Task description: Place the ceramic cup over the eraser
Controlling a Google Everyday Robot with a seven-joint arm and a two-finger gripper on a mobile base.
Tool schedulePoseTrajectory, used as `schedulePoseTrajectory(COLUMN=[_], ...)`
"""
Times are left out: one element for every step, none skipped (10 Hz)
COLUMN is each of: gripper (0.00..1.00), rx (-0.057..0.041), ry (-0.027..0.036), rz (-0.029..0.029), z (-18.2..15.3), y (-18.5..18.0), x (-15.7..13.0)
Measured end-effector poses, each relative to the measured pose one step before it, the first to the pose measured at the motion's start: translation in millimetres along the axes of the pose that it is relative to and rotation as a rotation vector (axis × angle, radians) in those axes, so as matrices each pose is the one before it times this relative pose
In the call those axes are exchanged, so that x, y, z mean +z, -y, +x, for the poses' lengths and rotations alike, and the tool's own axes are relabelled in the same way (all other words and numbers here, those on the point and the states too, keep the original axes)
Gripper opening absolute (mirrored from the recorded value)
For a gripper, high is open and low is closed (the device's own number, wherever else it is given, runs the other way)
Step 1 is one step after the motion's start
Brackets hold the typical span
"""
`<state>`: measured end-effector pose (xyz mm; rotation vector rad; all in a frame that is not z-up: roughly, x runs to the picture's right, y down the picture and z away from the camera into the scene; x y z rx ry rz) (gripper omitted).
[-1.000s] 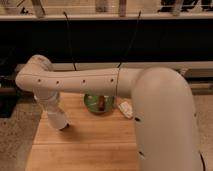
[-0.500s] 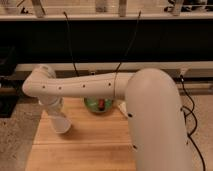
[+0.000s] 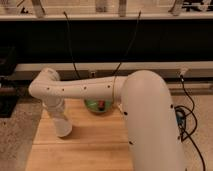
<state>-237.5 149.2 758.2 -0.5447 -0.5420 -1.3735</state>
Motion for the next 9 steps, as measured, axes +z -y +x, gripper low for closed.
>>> schedulePoseTrajectory(gripper=[0.66,0.75,0.80,0.80,0.80,0.80,0.79,0.79,0.75], rx=[0.00354,0.00217,0.00280,0.00762,0.00125,-0.00462,-0.00378,0.00256,0.00289], ry=[0.00217,0.00026,0.00149,0.00646,0.00047,-0.00480,-0.00013,-0.00212,0.00161], rz=[0.00302,0.00537,0.00886,0.01628,0.00239,-0.01319,-0.00506,-0.00123,-0.00016], z=[-0.22,0.10,0.05,0.67,0.51,0.37,-1.06,1.50,0.79], y=[0.40,0.71,1.09,-0.60,-2.71,-1.25,0.27,-1.95,-3.04], x=[3.44,3.02,1.43,-0.22,-1.74,-4.34,-0.93,0.34,0.19])
